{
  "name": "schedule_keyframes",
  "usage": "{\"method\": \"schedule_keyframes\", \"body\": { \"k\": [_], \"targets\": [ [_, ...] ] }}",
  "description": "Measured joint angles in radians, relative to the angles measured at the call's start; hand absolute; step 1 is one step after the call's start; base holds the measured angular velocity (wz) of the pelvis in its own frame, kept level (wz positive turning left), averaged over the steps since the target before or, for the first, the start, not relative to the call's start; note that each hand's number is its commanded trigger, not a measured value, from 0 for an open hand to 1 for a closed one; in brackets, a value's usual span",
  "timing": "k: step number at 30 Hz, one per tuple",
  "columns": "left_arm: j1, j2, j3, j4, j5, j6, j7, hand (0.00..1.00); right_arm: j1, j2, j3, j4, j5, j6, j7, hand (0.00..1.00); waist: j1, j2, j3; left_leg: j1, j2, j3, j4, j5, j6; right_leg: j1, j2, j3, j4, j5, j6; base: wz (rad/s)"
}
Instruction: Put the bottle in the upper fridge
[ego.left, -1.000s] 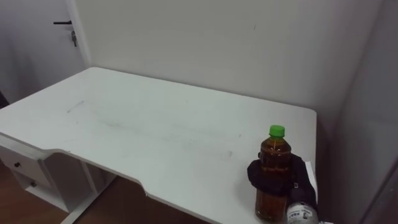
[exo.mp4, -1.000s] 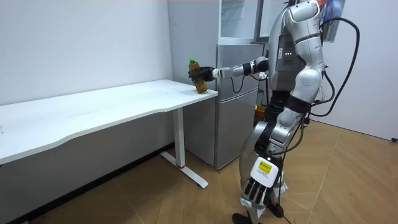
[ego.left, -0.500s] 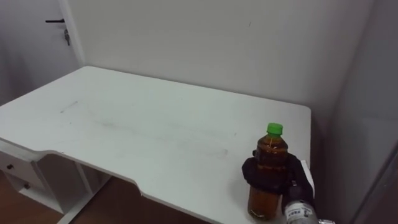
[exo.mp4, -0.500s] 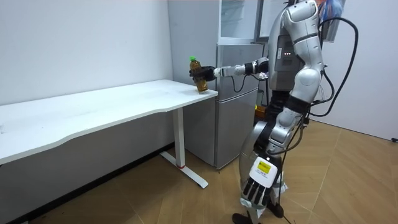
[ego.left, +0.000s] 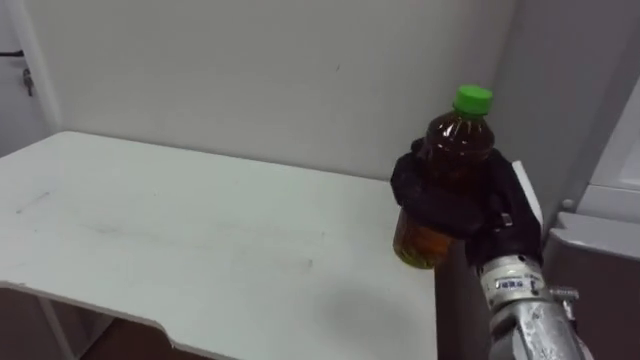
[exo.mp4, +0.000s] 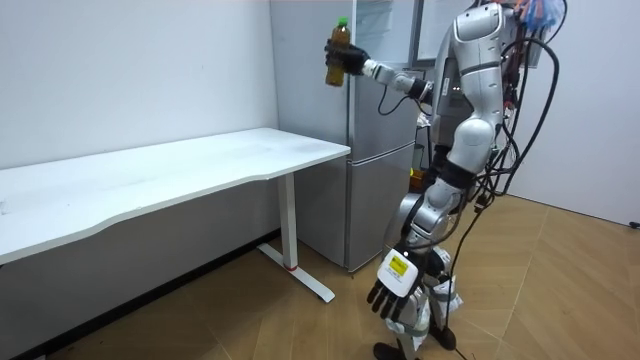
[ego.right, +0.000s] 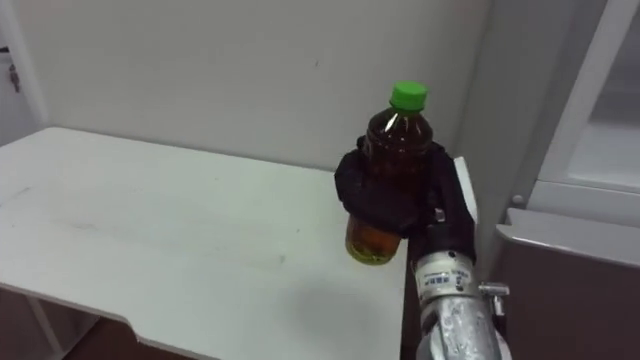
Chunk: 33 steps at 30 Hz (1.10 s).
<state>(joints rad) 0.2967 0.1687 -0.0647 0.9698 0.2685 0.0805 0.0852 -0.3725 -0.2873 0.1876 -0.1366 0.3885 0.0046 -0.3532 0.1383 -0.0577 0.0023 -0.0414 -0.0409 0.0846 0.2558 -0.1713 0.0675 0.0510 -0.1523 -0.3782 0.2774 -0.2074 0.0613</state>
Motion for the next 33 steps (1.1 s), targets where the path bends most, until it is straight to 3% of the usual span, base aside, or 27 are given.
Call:
{"method": "schedule_keyframes", "body": {
  "k": [6, 16, 23, 30, 33],
  "targets": [
    [0.013, 0.001, 0.095, 0.022, 0.005, 0.001, 0.001, 0.00, 0.002, -0.011, -0.066, -0.137, 0.000, -0.001, 0.004, 1.00, -0.017, 0.000, -0.0069, 0.003, 0.014, 0.018, 0.001, 0.000, -0.005, 0.001, 0.018, 0.019, -0.022, 0.014, -0.007, -0.10],
    [0.022, 0.000, 0.156, 0.025, 0.009, -0.001, 0.011, 0.00, 0.003, -0.060, -0.148, -0.220, 0.001, -0.001, -0.012, 1.00, -0.034, -0.003, -0.0112, 0.016, 0.030, 0.047, -0.015, 0.004, -0.011, 0.004, 0.034, 0.039, -0.041, 0.035, -0.014, -0.09],
    [0.013, 0.002, 0.186, 0.054, 0.009, -0.027, 0.017, 0.00, 0.004, -0.084, -0.214, -0.350, 0.001, -0.008, -0.046, 1.00, -0.067, -0.014, -0.0131, 0.043, 0.028, 0.054, -0.035, 0.005, -0.013, 0.022, 0.035, 0.048, -0.049, 0.035, -0.013, -0.04],
    [0.011, 0.004, 0.188, 0.101, 0.009, -0.065, 0.048, 0.00, 0.037, -0.085, -0.329, -0.413, 0.010, -0.059, -0.053, 1.00, -0.132, -0.018, -0.0119, 0.053, 0.030, 0.057, -0.036, 0.001, -0.015, 0.034, 0.040, 0.054, -0.062, 0.036, -0.013, -0.01],
    [0.019, 0.004, 0.193, 0.113, 0.008, -0.070, 0.063, 0.00, 0.077, -0.085, -0.388, -0.436, 0.017, -0.094, -0.090, 1.00, -0.139, -0.017, -0.0132, 0.064, 0.037, 0.079, -0.042, -0.001, -0.018, 0.035, 0.046, 0.075, -0.067, 0.041, -0.016, -0.21]
  ]
}}
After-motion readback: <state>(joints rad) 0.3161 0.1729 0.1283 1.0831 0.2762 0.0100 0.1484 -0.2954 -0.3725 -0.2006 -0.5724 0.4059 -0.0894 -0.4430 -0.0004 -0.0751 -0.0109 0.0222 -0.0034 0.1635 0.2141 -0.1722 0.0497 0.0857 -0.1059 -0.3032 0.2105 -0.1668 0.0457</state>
